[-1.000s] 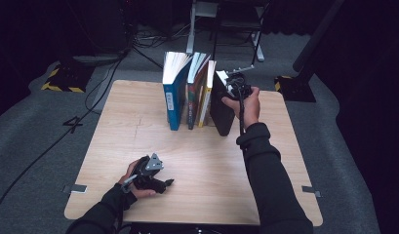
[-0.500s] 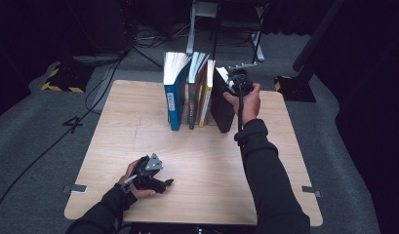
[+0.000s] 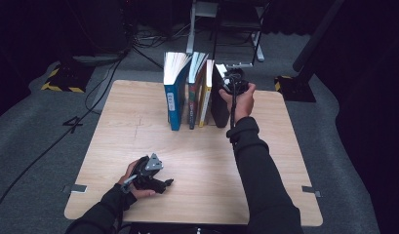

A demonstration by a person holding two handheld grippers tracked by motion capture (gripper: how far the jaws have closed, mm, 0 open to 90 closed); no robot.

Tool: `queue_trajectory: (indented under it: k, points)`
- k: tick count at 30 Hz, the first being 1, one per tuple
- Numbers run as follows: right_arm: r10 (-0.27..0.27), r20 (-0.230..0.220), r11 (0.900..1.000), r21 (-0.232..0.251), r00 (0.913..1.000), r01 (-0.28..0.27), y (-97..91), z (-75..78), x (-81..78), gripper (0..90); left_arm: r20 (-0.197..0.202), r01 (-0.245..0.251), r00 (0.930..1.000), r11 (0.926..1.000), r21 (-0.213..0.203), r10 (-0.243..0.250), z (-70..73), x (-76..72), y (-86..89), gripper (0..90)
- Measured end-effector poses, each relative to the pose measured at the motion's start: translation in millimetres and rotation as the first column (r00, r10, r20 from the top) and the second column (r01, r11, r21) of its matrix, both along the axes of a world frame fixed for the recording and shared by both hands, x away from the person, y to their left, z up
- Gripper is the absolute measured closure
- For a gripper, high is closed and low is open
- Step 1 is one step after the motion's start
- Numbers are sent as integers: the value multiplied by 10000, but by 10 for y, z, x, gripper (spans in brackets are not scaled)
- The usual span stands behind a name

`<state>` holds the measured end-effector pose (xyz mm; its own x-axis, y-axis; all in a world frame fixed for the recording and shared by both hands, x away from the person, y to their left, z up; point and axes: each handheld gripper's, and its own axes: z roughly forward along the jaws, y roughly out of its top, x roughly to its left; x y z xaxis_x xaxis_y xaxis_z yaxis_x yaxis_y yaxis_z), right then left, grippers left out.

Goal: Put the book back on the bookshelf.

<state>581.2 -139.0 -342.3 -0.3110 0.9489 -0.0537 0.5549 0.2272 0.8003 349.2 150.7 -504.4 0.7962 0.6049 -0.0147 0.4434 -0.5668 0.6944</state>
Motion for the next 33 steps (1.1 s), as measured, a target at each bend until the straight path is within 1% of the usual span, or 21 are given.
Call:
queue_trajectory:
  k: [3, 6, 18, 20, 23, 24, 30, 32, 33]
  points:
    - [-13, 20, 10000, -82, 10000, 13, 11, -5, -1, 531, 0, 1, 10000, 10000, -3, -1, 0, 0, 0, 180]
    - [-12, 20, 10000, -56, 10000, 12, 10, -11, -11, 526, 0, 4, 10000, 10000, -1, -4, 0, 0, 0, 180]
    - [228, -237, 9993, -294, 9995, -235, -10, 4, -26, 503, -10, 70, 10000, 10000, -6, -70, -1, 5, 1, 178]
    - [254, -226, 9993, -279, 9994, -260, -26, 1, -49, 499, -7, 79, 10000, 10000, 0, -79, 0, 3, 2, 178]
    - [367, -335, 9990, -228, 9988, -375, -46, 11, -85, 490, 2, 49, 10000, 10000, -6, -49, -1, -3, 3, 181]
    - [432, -293, 9986, -298, 9986, -440, -55, 11, -94, 486, -9, 45, 10000, 10000, -4, -45, -1, -6, 4, 181]
    - [614, -301, 9977, -275, 9977, -622, -88, 15, -151, 474, 11, 35, 10000, 10000, 0, -35, -1, -9, 6, 181]
    - [787, -407, 9958, -434, 9961, -805, -101, 19, -183, 468, 9, 31, 10000, 10000, -2, -31, -1, -9, 6, 181]
    - [793, -360, 9956, -462, 9962, -809, -107, 24, -201, 467, 9, 30, 10000, 10000, -4, -30, -1, -9, 6, 181]
